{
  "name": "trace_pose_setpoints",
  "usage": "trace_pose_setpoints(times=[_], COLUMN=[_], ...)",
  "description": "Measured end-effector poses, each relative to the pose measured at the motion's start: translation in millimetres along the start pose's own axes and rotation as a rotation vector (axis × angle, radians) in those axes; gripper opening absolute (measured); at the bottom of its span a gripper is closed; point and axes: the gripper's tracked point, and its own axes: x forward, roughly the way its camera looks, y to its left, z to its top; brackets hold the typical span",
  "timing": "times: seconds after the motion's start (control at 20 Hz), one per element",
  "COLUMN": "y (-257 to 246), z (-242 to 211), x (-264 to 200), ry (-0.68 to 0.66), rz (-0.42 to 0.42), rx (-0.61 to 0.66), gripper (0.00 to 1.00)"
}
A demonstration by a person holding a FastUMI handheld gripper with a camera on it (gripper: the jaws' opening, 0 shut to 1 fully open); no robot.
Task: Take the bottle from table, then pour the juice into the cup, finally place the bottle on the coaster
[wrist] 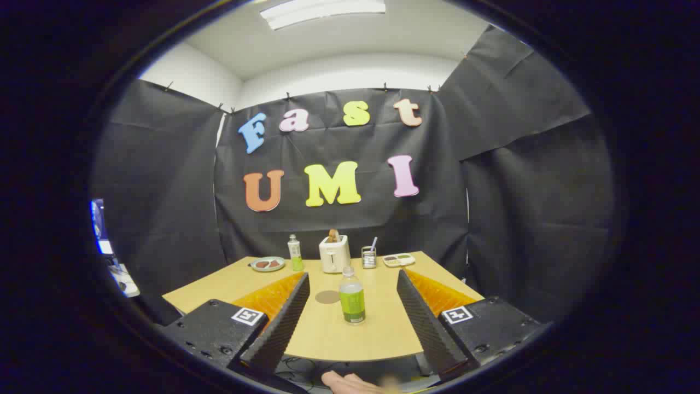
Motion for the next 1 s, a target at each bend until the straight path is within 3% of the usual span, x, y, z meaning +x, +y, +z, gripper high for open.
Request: trace_pose_setpoints(times=[0.3,1.0], y=[6,28], z=[-15,-41], x=[7,46], ry=[0.073,0.089], rz=[-0.024,0.029], rx=[-0.040,-0.055], gripper=[1.00,1.00])
